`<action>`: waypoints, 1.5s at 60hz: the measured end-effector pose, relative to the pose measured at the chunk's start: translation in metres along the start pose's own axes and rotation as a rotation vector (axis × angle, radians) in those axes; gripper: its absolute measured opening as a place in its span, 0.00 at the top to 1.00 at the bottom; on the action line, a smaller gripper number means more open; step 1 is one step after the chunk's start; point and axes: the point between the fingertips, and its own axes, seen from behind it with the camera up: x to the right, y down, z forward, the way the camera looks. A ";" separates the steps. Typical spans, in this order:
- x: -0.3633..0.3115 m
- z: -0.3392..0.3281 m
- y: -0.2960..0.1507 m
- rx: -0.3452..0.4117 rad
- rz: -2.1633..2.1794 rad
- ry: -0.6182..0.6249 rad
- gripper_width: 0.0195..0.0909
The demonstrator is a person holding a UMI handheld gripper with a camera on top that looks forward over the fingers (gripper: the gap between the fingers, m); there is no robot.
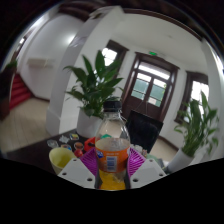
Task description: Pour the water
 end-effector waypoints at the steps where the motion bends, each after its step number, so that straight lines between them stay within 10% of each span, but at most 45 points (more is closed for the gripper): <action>1: 0.003 -0.001 -0.001 0.009 0.037 -0.002 0.79; 40: 0.013 0.011 0.063 0.122 0.297 0.043 0.79; 55: 0.016 0.008 0.070 0.055 0.341 0.070 0.53; 63: 0.017 -0.014 0.078 0.006 0.393 0.096 0.07; 90: -0.003 -0.159 0.105 -0.045 0.383 0.286 0.07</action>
